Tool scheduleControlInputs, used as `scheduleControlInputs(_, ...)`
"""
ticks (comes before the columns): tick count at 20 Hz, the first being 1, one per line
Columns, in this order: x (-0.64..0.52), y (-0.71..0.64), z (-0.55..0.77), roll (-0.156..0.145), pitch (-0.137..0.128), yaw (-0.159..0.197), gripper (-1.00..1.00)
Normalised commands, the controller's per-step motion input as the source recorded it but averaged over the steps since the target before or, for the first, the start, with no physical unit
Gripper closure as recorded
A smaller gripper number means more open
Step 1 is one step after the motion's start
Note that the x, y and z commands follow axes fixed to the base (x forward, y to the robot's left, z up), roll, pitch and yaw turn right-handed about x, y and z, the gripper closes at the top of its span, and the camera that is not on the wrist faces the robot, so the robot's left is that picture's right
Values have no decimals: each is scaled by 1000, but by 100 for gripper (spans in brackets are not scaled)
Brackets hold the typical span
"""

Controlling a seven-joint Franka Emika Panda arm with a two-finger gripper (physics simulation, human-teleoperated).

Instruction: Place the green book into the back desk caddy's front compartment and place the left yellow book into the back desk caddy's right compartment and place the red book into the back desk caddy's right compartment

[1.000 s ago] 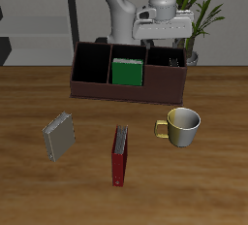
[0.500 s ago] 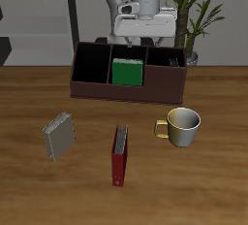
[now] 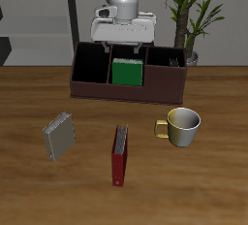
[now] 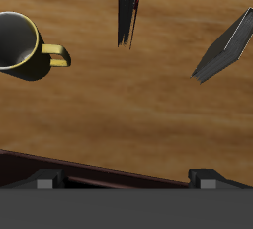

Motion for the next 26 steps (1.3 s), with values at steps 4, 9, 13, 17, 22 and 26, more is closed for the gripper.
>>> scheduleControlInputs(4,302,-624,59,-50,7,-11,-100)
scheduleControlInputs(9,267,-405,13,-12,1,-12,-100)
scheduleControlInputs(13,184,-133,116,-12,-47,-41,-100)
scheduleControlInputs(17,311,112,35,8,-14,3,-100)
scheduleControlInputs(22,306,136,58,24,-4,-9,-100)
scheduleControlInputs(26,631,178,11,38,12,20,-100)
